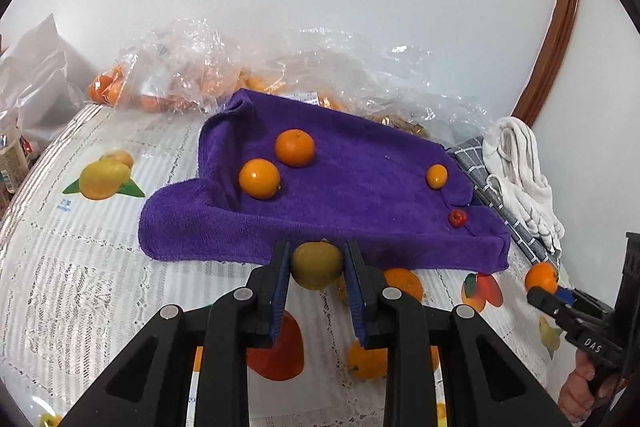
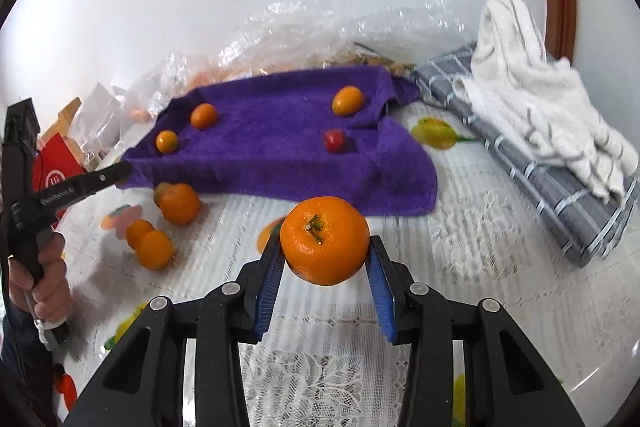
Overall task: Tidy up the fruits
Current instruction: 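Carry the large orange and yellow fruit in both grippers over the towel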
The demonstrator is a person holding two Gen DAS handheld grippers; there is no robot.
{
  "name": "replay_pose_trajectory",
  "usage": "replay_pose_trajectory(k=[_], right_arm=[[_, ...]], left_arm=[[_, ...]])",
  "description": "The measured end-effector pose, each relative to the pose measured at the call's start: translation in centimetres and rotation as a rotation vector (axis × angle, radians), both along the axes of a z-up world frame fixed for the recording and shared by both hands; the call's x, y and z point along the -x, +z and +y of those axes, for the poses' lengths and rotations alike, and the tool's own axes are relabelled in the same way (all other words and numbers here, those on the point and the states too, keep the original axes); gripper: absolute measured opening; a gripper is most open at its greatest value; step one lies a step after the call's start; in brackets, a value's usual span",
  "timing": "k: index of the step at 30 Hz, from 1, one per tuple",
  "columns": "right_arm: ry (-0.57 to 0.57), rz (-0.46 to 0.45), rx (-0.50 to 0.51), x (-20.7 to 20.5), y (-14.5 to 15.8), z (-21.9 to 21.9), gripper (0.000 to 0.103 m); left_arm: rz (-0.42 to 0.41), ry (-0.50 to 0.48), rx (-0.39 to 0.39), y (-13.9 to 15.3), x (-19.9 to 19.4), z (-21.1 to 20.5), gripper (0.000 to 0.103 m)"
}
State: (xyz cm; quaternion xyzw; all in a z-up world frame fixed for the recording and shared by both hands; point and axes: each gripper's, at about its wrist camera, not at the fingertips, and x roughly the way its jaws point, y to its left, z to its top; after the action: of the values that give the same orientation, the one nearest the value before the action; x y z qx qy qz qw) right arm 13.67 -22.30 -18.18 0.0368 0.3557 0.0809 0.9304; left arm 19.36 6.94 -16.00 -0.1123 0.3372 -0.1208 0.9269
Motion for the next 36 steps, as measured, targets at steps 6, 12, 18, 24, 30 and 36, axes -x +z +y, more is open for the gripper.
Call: replay_pose_trajectory(k=[6,12,18,24,30,36], right_arm=[[0.002,-0.018,0.018,-0.5,1.5,0.2,0.041],[0.000,-0.013,0.020,-2.0,2.5,0.6,0.041],[-0.013,-0.008,0.030,-4.2,3.5,1.1,0.041],[-0.045,0.005,0.043,-7.5,4.5,0.9,0.041],[-0.064,0.017,0.070,-11.1,4.1,1.1,0.041],[-0.064,0.048,0.069,-14.5,2.4,1.6,0.041]], left_arm=[[-0.014,0.030,-0.017,0.8,0.2,0.2,0.025],[-0.022,0.023,-0.047,3.5,0.9,0.1,0.025],[0.021,0.056,-0.100,5.7,-0.8,-0.1,0.025],[0.050,0.063,-0.119,6.6,-4.1,-1.1,0.025],[0.067,0.074,-0.157,5.2,-7.0,-1.9,0.025],[0.097,0.081,-0.145,3.0,-9.4,-1.9,0.025]])
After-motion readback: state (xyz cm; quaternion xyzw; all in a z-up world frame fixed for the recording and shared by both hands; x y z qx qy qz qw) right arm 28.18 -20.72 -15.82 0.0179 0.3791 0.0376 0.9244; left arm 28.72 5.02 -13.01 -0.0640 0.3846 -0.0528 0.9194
